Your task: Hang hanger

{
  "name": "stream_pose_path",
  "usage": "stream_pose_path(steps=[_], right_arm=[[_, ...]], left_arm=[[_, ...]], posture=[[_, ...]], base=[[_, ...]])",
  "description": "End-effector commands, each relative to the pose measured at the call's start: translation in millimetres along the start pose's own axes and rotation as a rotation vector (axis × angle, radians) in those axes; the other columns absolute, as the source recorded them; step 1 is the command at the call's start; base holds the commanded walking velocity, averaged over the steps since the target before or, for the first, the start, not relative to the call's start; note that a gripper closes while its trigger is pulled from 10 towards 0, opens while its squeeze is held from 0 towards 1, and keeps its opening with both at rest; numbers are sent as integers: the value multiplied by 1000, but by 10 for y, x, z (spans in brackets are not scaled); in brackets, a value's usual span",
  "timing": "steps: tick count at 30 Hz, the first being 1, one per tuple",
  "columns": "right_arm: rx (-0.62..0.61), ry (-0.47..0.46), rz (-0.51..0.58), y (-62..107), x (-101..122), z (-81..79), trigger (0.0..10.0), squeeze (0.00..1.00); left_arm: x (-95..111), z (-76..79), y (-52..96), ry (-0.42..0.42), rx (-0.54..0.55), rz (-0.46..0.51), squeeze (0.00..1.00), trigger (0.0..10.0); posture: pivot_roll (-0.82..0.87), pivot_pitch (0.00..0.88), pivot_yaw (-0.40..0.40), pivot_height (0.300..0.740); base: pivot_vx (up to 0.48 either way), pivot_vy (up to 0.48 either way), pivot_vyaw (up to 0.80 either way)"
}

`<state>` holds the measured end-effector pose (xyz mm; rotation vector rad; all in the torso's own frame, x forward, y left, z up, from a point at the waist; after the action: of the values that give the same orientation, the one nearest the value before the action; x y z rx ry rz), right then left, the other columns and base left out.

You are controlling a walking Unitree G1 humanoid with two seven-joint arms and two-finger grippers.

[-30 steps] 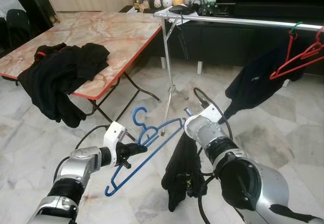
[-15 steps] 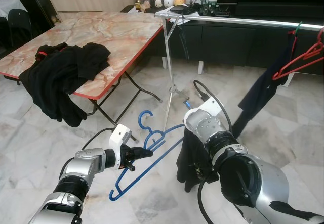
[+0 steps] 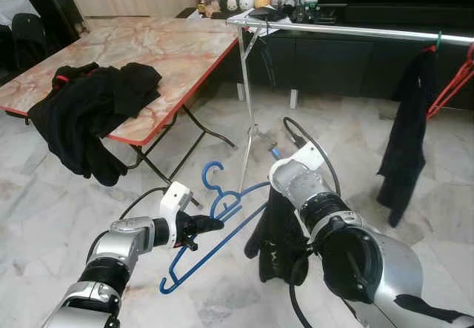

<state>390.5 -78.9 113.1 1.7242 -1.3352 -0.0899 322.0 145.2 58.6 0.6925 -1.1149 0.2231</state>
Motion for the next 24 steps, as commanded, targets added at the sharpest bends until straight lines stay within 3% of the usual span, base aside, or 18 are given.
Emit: stream_pose_path(steps=[1,2,4,5,6,11,13,16,24], right_arm=[[55,7,26,65,35,-172,10000,0],[52,16,33,63,36,-166,10000,0],[-16,60,153,19,310,34,10000,0],[-16,60,153,19,310,34,10000,0],[-52,79,199,2,417,140,10000,0],[-60,82,199,-6,417,167,10000,0],[-68,87,202,-7,421,178,10000,0],[-79,95,207,-17,413,206,10000,0],[-26,127,165,-15,299,118,10000,0]], left_arm=[[8,-25,22,-1,2,-11,0,10000],[-29,-19,13,-2,-16,-36,0,10000],[-326,-162,245,-151,130,-211,0,10000],[-326,-162,245,-151,130,-211,0,10000],[-448,-211,358,-221,197,-276,0,10000],[-472,-234,384,-243,233,-288,0,10000],[-481,-231,390,-231,226,-287,0,10000],[-477,-84,371,-152,65,-245,0,10000],[-396,22,357,-39,-122,-194,0,10000]], posture=[[-122,0,167,740],[-123,0,169,740],[-113,0,166,740],[-113,0,166,740],[-113,0,166,740],[-106,0,166,740],[-108,0,166,740],[-111,0,162,740],[-122,0,159,740]], base=[[0,0,0],[0,0,0],[0,0,0],[0,0,0],[0,0,0],[0,0,0],[0,0,0],[0,0,0],[0,0,0]])
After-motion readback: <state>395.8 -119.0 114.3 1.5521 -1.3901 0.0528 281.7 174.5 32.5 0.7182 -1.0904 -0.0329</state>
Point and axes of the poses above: a point about 5 cm out from each wrist's last joint towards the gripper, its own y axis pointing back from the gripper into the wrist, its own x axis along the axis of the wrist's last joint, z = x × y, the point moved 1 cm from there along -y, pointing out of the wrist towards the gripper, and after that the axes turned 4 degrees about -y, right-handed, at the moved point
